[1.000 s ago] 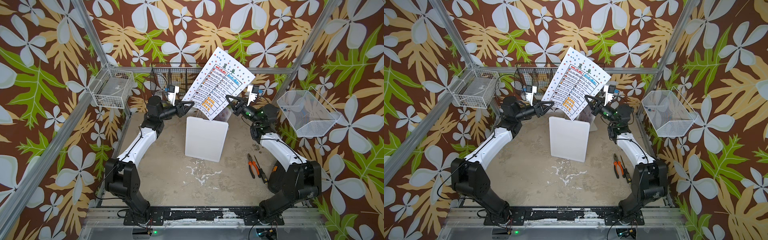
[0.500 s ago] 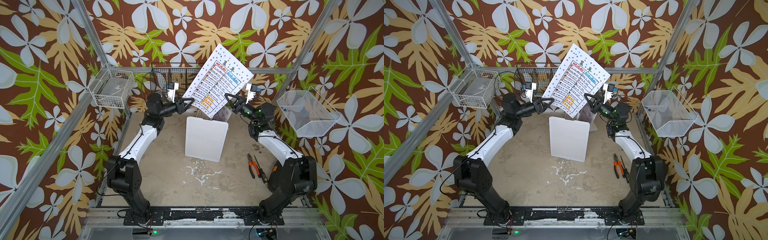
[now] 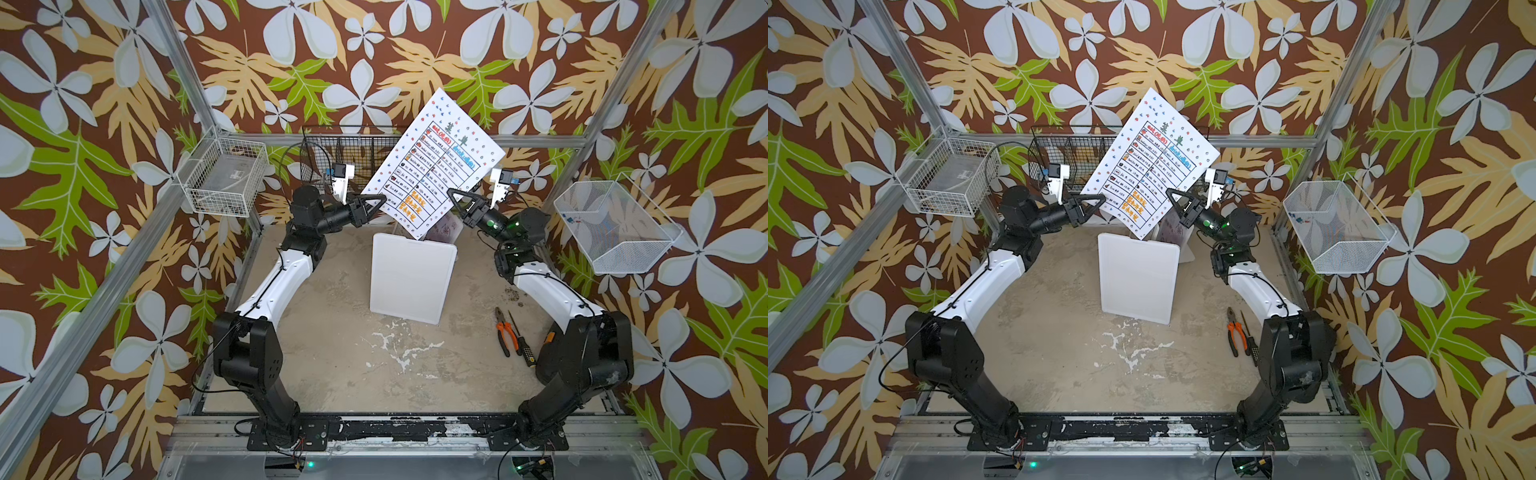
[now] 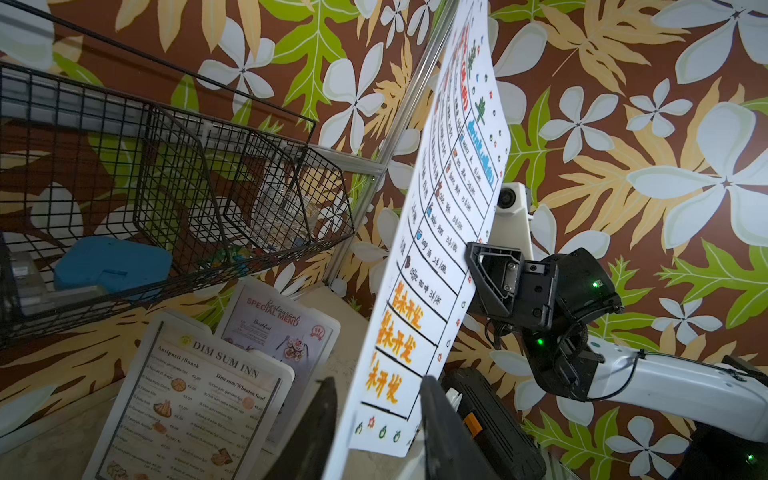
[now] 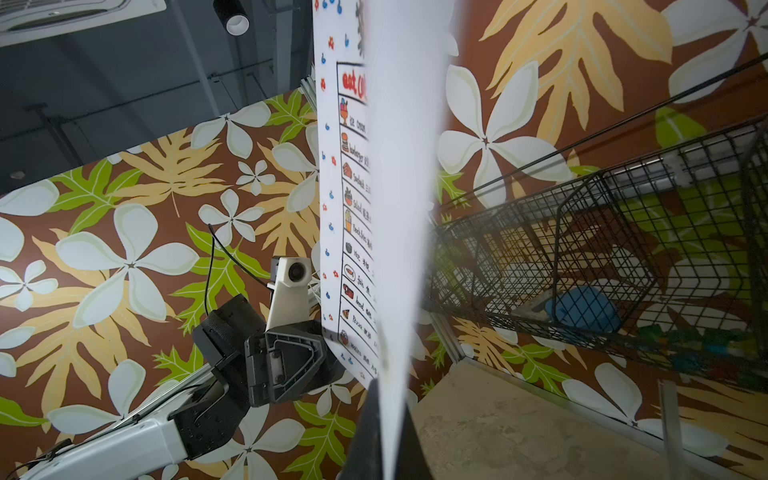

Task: Insert the menus into the narrow rack
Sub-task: Insert the menu into the narrow rack.

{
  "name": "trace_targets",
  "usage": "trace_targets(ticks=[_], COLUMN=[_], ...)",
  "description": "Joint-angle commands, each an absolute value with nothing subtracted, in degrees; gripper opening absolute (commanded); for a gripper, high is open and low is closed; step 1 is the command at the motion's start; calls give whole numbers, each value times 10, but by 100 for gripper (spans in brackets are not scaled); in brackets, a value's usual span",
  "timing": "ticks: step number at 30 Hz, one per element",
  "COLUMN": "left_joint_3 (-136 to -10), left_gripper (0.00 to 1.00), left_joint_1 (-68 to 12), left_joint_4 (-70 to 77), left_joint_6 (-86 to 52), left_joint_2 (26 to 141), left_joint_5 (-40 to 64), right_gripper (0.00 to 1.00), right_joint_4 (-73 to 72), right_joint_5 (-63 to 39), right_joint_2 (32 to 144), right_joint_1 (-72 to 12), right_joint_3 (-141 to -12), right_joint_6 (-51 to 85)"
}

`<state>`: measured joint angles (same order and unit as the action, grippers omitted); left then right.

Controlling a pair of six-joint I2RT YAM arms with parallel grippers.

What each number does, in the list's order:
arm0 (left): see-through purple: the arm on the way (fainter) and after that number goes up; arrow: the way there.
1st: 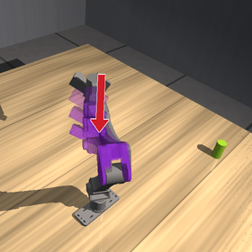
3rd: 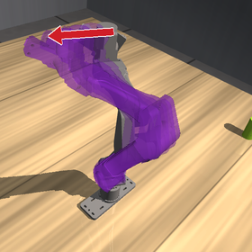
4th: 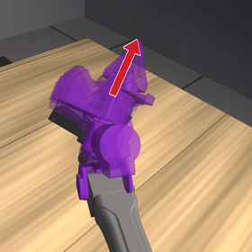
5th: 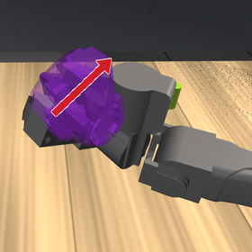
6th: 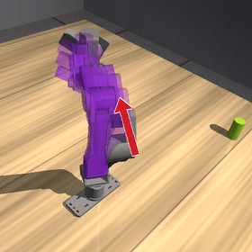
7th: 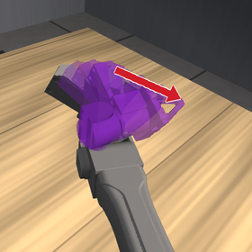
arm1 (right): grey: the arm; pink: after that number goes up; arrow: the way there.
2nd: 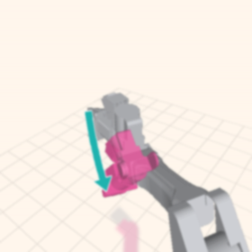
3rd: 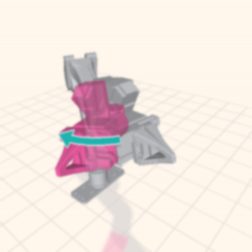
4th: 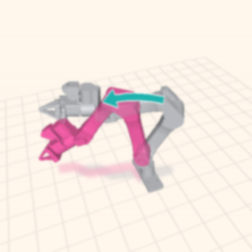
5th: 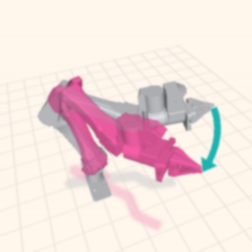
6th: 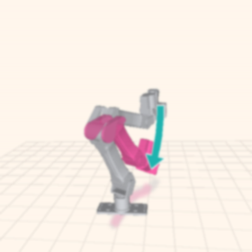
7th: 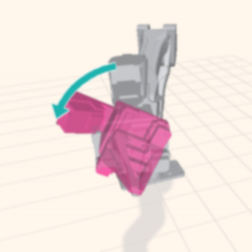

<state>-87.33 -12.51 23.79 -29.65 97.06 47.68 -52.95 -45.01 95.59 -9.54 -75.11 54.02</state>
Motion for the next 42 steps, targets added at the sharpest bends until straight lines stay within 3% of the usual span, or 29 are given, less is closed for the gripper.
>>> trace_targets(ticks=[1,42], left_joint_3=[-874,-864], left_gripper=[35,38], left_joint_1=[-123,-127], left_joint_4=[255,294], left_joint_6=[-301,-335], left_joint_2=[968,983], left_joint_5=[483,512], right_gripper=[0,0], right_joint_4=[-544,-487], right_joint_5=[-445,-433], right_joint_2=[953,927], right_joint_1=[-97,-97], right_joint_3=[-751,-722], right_joint_6=[556,489])
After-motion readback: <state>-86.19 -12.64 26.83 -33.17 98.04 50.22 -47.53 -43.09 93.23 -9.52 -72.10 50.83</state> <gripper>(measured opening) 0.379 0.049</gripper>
